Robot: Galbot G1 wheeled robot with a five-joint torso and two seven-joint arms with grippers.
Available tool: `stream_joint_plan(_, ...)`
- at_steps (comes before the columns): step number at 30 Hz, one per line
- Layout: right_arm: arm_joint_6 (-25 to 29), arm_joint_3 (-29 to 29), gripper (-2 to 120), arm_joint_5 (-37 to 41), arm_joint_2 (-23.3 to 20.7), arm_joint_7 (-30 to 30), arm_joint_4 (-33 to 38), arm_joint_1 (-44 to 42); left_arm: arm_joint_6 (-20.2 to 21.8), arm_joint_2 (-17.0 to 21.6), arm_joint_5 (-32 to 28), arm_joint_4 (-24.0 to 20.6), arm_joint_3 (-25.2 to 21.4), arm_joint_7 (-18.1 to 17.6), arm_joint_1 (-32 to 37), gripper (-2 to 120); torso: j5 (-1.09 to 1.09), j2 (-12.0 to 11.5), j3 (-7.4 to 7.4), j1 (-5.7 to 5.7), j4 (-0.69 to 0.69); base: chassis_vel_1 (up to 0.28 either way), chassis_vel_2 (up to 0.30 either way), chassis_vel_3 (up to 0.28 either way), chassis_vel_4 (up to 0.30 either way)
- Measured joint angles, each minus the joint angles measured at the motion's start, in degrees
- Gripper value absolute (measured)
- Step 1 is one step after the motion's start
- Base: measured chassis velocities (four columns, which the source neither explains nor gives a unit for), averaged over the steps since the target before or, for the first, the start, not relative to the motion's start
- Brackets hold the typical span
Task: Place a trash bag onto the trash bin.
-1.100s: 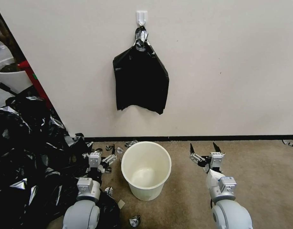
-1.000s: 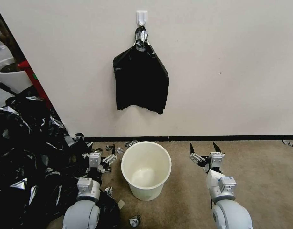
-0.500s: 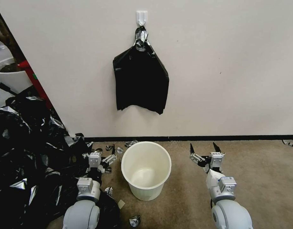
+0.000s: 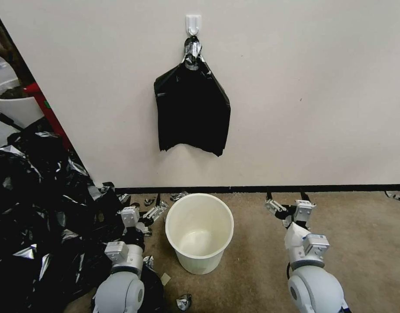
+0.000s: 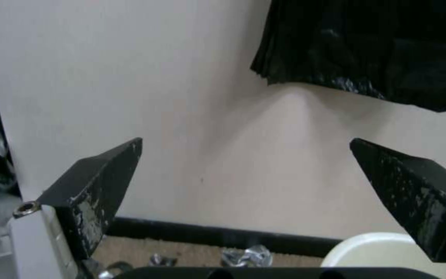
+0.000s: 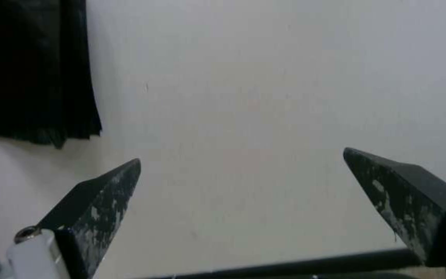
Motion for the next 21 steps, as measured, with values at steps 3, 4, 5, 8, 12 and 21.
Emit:
stream_joint_plan(3,1.1,-0.2,100,-0.5,-0.3,0.1,-0.5,0.1,-0.9,-0.3,3.7,0.0,-0.6,0.9,0.1,100,0.01,0.0,0.00,0.00,0.00,0.000,0.000,0.000,0.000)
stream_joint_plan(4,1.1,-0.2,100,-0.5,-0.3,0.1,-0.5,0.1,-0.9,-0.3,3.7,0.0,-0.6,0.9,0.1,100,0.01,0.0,0.00,0.00,0.00,0.000,0.000,0.000,0.000)
stream_joint_plan(5,1.6,-0.1,100,-1.5,-0.4,-0.2,-1.0,0.2,-2.0,-0.5,7.4,0.2,-1.5,1.7,0.1,100,0.02,0.0,0.00,0.00,-0.01,0.000,0.000,0.000,0.000)
stream_joint_plan(8,1.9,0.0,100,-3.0,-0.4,-0.8,-1.2,0.2,-3.5,-0.7,11.2,0.2,-2.8,2.3,-0.1,100,0.01,0.0,0.00,0.00,0.00,0.000,0.000,0.000,0.000)
stream_joint_plan(12,6.3,1.1,100,-7.3,-0.2,-4.6,-1.4,0.8,-7.2,-0.1,11.3,-0.9,-5.0,4.1,-0.8,100,0.01,0.0,0.00,0.00,-0.01,0.000,0.000,0.000,0.000)
stream_joint_plan(21,10.2,-8.0,100,17.4,0.5,-9.1,-5.4,9.6,-9.8,0.0,-1.6,0.5,-2.4,2.6,-0.6,100,0.00,0.0,0.00,0.00,-0.02,0.000,0.000,0.000,0.000)
